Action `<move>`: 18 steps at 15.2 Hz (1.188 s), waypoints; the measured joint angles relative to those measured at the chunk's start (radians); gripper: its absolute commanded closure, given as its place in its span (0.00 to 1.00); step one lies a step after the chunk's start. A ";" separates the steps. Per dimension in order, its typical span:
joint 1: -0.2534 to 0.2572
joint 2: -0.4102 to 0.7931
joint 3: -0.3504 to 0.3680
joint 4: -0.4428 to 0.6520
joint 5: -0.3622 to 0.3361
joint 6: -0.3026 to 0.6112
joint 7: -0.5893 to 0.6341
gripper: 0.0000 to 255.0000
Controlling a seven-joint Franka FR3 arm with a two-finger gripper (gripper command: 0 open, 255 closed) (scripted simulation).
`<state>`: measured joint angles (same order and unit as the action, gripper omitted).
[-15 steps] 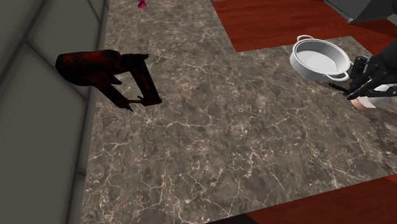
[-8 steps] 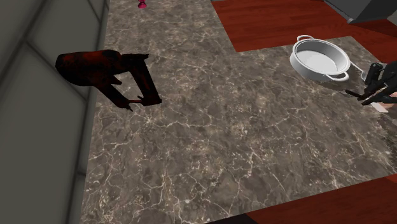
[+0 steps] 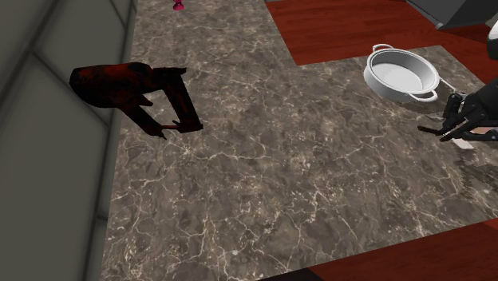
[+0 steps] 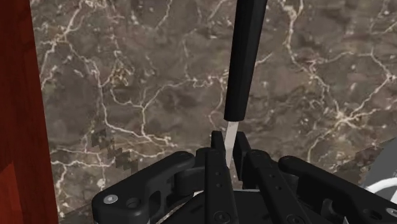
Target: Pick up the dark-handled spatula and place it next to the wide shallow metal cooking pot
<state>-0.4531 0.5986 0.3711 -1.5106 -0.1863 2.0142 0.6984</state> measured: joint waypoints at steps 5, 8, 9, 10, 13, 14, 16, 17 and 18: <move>0.003 0.032 -0.008 -0.019 -0.011 0.049 0.005 1.00; 0.004 0.049 -0.013 -0.035 -0.018 0.082 0.007 1.00; 0.006 0.052 -0.013 -0.036 -0.019 0.086 0.009 1.00; 0.006 0.055 -0.014 -0.036 -0.020 0.088 0.009 1.00; 0.007 0.058 -0.014 -0.034 -0.021 0.090 0.009 1.00; 0.007 0.058 -0.014 -0.034 -0.021 0.090 0.009 1.00; 0.007 0.058 -0.014 -0.034 -0.021 0.090 0.009 0.00; 0.007 0.058 -0.014 -0.034 -0.021 0.090 0.009 0.00; 0.007 0.058 -0.014 -0.034 -0.021 0.090 0.009 0.00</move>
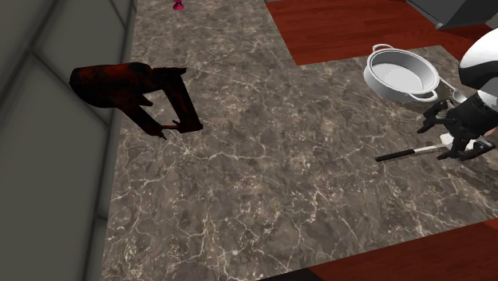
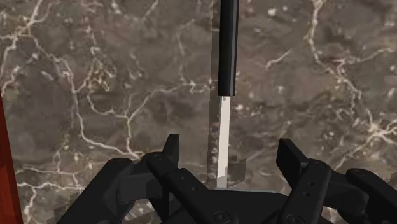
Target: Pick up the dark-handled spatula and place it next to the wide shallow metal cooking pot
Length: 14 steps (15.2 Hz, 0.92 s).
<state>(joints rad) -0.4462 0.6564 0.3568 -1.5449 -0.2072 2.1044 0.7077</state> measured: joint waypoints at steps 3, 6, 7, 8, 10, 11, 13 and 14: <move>0.000 0.000 0.000 0.000 0.000 0.000 0.000 0.00; 0.000 -0.026 0.008 0.028 0.010 -0.053 -0.003 0.00; -0.001 -0.034 0.010 0.049 0.014 -0.080 -0.007 0.00; -0.004 -0.041 0.011 0.050 0.017 -0.088 -0.010 0.00; -0.006 -0.048 0.012 0.051 0.019 -0.096 -0.012 0.00; -0.006 -0.049 0.013 0.051 0.019 -0.098 -0.012 0.00; -0.006 -0.050 0.013 0.052 0.020 -0.099 -0.012 0.00; -0.006 -0.050 0.013 0.052 0.020 -0.099 -0.012 0.00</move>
